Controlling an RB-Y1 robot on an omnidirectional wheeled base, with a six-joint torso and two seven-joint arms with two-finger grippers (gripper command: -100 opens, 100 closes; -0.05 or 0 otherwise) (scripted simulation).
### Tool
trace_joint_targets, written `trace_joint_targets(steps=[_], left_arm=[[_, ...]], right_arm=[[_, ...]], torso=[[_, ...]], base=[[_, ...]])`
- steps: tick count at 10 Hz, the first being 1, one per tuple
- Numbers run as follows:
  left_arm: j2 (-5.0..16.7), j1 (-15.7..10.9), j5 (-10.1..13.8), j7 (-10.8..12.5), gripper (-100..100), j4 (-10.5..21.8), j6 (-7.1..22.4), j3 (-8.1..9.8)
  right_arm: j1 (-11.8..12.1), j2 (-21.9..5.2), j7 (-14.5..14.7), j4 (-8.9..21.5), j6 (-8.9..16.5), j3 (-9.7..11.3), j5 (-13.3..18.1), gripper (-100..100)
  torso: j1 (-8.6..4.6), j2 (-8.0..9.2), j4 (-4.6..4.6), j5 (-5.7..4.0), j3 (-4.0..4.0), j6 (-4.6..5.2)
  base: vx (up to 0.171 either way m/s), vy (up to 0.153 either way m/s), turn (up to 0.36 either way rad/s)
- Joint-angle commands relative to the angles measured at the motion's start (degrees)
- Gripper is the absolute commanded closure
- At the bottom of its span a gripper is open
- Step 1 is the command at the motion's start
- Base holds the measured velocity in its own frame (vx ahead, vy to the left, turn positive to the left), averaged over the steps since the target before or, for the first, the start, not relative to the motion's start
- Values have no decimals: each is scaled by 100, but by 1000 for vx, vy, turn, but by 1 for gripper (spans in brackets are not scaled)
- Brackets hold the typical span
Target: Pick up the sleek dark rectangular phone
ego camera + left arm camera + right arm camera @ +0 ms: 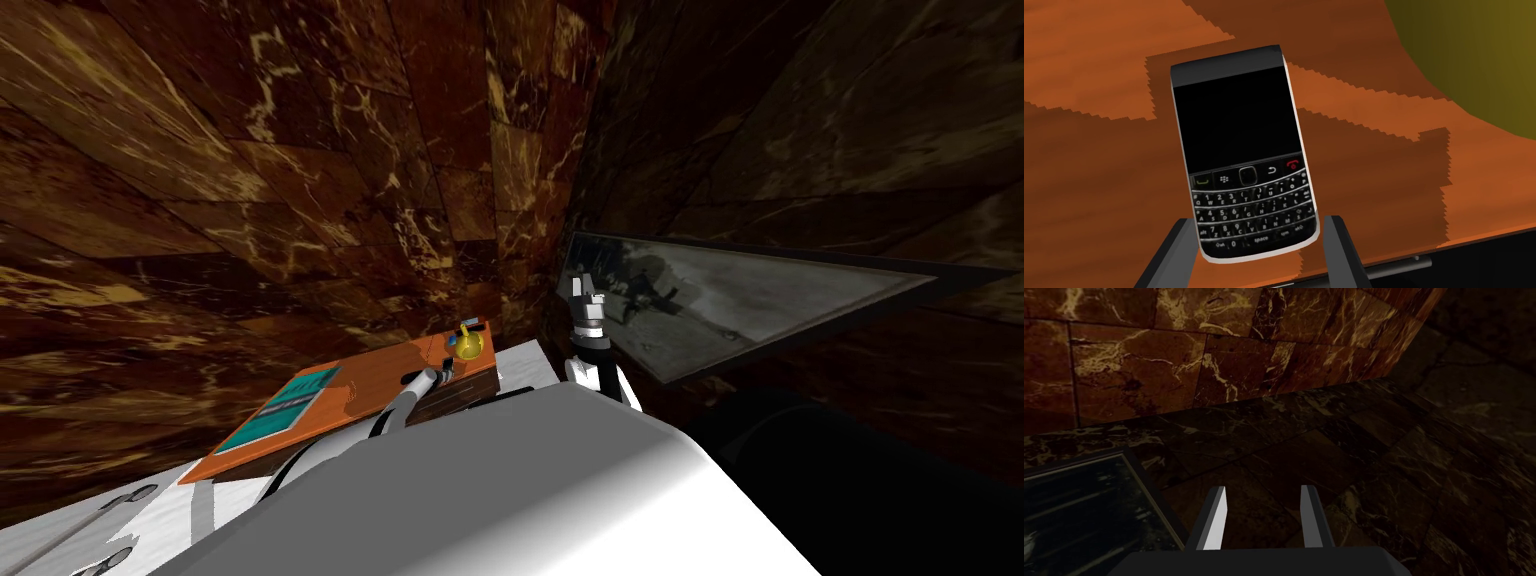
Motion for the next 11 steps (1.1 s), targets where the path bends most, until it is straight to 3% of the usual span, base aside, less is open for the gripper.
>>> trace_joint_targets(steps=[1,3,4,7,10,11], left_arm=[[-25,-76,-105,-2,100,-145,218,-120],[-25,-76,-128,99,100,-304,218,-120],[-25,-76,-105,-2,100,-185,218,-120],[-64,-184,-231,-3,100,-314,484,-280],[-60,-167,-239,25,100,-345,492,-276],[-62,-173,-234,8,0,-335,486,-277]], right_arm=[[0,0,0,0,0,0,0,0],[-1,0,0,0,0,1,0,0],[-2,0,0,0,0,1,0,0],[-1,0,0,0,0,0,0,0],[-2,0,0,0,0,1,0,0],[-1,0,0,0,0,0,0,0]], torso=[[0,0,0,0,0,0],[-4,8,3,0,5,8],[3,8,6,1,7,12],[6,10,0,0,5,7],[4,8,3,2,5,15],[9,9,2,2,6,11]], base=[[14,-52,377],[-3,-28,27],[-1,2,-28],[1,-22,214],[1,-17,13],[0,0,0]])
